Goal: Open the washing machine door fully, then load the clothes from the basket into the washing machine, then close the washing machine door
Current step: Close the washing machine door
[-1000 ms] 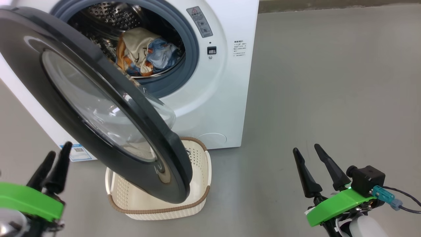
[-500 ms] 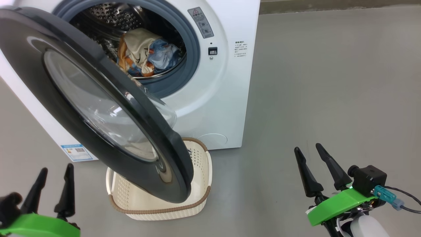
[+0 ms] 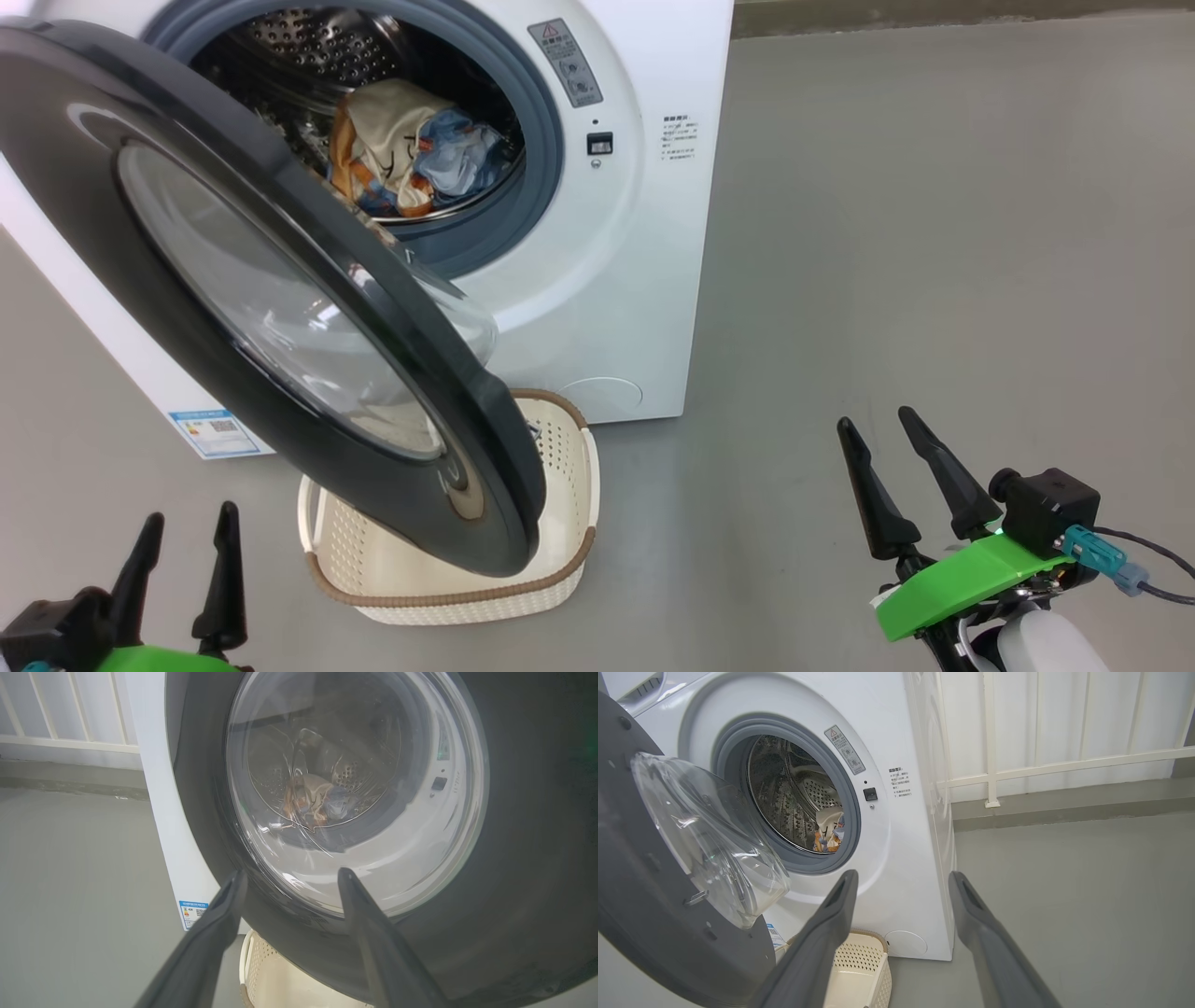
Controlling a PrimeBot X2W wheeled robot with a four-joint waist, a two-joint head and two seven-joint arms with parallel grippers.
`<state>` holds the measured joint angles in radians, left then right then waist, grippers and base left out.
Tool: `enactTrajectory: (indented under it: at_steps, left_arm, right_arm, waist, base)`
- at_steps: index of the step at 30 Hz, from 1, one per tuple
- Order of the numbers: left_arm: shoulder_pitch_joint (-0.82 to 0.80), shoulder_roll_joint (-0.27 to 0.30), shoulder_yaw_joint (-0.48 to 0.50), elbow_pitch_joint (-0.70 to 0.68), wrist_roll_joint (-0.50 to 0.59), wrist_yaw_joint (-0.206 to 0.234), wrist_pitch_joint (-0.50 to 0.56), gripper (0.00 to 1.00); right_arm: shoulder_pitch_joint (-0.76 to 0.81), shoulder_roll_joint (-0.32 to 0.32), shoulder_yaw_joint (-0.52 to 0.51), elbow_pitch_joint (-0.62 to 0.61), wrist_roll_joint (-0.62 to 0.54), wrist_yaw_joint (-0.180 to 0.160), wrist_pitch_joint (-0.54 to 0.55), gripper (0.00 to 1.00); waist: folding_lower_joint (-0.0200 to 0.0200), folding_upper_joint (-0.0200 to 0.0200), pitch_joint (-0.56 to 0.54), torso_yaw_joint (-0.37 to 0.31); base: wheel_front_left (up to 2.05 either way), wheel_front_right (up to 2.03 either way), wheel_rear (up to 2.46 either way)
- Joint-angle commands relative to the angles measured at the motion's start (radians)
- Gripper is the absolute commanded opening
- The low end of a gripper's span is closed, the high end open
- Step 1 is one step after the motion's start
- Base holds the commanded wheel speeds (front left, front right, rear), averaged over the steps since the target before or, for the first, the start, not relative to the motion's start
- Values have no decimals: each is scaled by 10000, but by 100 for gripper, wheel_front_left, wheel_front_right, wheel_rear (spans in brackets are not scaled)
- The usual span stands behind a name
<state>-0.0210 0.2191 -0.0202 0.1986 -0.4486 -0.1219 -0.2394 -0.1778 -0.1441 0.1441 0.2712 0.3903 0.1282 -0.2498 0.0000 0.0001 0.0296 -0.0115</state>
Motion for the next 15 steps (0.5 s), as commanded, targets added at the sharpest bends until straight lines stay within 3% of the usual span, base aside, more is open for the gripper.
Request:
enactTrajectory:
  at_steps: [1,15]
  left_arm:
    - [-411,220,335,-166,150,39,-133,100]
    - [-532,143,317,-46,281,-4,-213,100]
  right_arm:
    - [-104,-72,213,-230,27,25,-120,100]
    - [-124,-75,292,-194,29,25,-120,100]
  waist:
    - [0,-1,-1,7]
    - [0,-1,15,26]
  base:
    - [0,0,0]
    - [0,0,0]
